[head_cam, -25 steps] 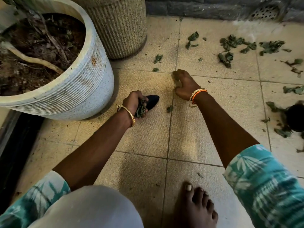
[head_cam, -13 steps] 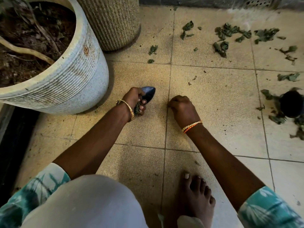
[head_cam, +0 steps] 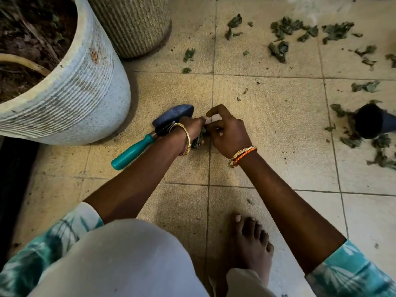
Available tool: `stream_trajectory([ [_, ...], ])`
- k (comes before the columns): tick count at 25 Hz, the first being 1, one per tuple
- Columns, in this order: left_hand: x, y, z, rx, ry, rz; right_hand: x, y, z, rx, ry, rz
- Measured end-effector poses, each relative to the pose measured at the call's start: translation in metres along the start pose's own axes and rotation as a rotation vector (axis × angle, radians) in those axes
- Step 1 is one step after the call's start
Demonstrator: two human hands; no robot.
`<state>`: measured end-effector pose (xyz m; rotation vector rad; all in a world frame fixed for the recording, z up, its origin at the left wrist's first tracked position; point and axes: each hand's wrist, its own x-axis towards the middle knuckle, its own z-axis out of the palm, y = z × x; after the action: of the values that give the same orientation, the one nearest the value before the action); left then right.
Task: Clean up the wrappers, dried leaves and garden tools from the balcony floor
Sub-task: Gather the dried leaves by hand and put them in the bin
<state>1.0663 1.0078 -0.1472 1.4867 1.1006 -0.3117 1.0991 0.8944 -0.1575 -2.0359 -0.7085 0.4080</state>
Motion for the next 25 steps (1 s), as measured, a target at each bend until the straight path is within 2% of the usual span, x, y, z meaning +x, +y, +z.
stream_trajectory([
  [3,0.009,0.005,-0.01,-0.079,0.055,0.022,0.022,-0.001,-0.005,0.072,0.005,0.034],
  [7,0.022,0.017,-0.036,-0.25,0.13,0.017,0.094,0.01,-0.015,-0.096,0.057,0.023],
  [9,0.029,0.021,-0.049,-0.316,0.141,-0.007,0.141,0.014,-0.013,-0.28,-0.021,-0.013],
  [12,0.038,0.023,-0.065,-0.405,0.132,-0.047,0.189,0.014,0.003,-0.523,-0.222,-0.053],
  [16,0.045,0.02,-0.073,-0.409,0.114,-0.084,0.216,0.031,0.032,-0.651,-0.301,-0.165],
  [18,0.047,0.019,-0.074,-0.396,0.099,-0.09,0.215,0.037,0.04,-0.662,-0.276,-0.258],
  [21,0.048,0.022,-0.072,-0.41,0.082,-0.084,0.194,0.034,0.041,-0.696,-0.131,-0.394],
  [23,0.045,0.024,-0.065,-0.433,0.06,-0.082,0.179,0.031,0.034,-0.713,-0.053,-0.36],
  [25,0.041,0.027,-0.051,-0.446,0.029,-0.084,0.164,0.03,0.023,-0.591,0.022,-0.215],
])
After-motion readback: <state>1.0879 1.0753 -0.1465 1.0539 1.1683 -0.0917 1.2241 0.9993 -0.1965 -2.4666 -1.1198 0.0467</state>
